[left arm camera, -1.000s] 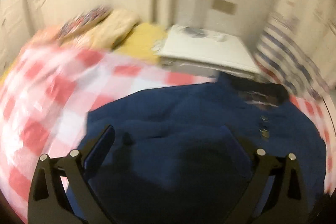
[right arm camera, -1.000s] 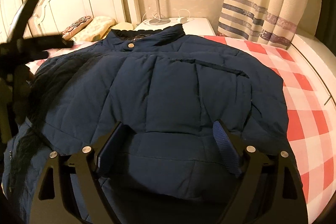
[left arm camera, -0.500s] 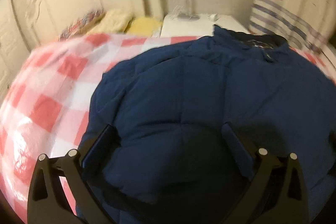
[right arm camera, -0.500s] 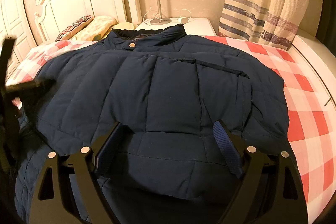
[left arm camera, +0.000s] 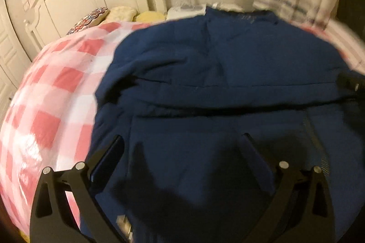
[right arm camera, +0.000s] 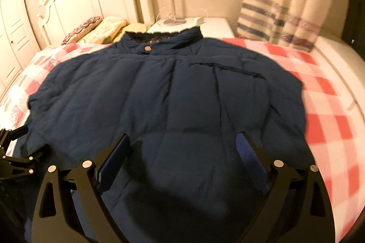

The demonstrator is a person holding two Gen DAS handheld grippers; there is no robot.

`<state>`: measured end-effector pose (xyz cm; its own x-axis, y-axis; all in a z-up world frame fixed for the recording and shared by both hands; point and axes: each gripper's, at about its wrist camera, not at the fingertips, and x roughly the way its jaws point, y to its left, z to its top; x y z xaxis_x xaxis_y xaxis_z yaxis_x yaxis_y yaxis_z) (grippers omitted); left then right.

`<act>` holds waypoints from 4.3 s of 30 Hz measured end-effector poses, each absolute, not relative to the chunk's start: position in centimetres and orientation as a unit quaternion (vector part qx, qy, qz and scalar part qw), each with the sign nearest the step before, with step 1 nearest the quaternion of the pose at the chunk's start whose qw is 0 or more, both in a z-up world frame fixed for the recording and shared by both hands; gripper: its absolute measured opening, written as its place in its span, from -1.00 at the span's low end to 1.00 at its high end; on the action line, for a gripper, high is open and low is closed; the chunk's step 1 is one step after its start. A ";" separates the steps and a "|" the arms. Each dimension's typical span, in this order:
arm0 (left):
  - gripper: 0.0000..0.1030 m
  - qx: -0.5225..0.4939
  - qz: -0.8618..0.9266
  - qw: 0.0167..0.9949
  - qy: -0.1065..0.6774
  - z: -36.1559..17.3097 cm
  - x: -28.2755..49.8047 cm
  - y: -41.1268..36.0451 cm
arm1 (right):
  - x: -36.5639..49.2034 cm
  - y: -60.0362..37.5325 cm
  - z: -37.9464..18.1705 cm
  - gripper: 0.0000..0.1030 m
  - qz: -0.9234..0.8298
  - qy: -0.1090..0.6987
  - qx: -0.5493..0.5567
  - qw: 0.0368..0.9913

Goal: Fold large clothes

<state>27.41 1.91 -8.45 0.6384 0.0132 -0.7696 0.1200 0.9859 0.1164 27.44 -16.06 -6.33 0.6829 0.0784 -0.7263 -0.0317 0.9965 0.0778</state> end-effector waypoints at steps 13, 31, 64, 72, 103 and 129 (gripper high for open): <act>0.95 0.082 -0.041 0.897 0.432 -8.8 20.2 5.0 | 19.5 -10.5 -7.7 0.84 0.094 0.459 -0.080 0.880; 0.96 0.178 -0.066 0.915 0.356 -11.1 8.8 2.7 | 8.0 -12.0 -10.9 0.90 0.111 0.405 -0.079 0.904; 0.96 0.053 -0.102 0.906 0.409 -13.0 1.5 14.2 | -2.7 -22.9 -16.5 0.91 0.092 0.431 0.173 0.881; 0.96 0.001 -0.113 0.908 0.404 -13.3 1.0 16.9 | -1.1 -23.4 -18.9 0.91 0.134 0.418 0.223 0.871; -0.68 -0.087 -0.288 0.916 0.266 -3.3 -2.1 15.5 | -10.3 -22.4 -8.3 -0.57 0.261 0.193 0.151 0.934; 0.44 -0.256 -0.145 0.890 0.350 -3.7 22.0 17.2 | 17.2 -27.8 -4.9 0.64 0.143 0.311 0.357 0.869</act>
<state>22.03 17.16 -3.68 0.7136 -0.4367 -0.5478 0.0789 0.8271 -0.5566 17.22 -27.76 -4.90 0.7653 0.4707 -0.4391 -0.0261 0.7043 0.7094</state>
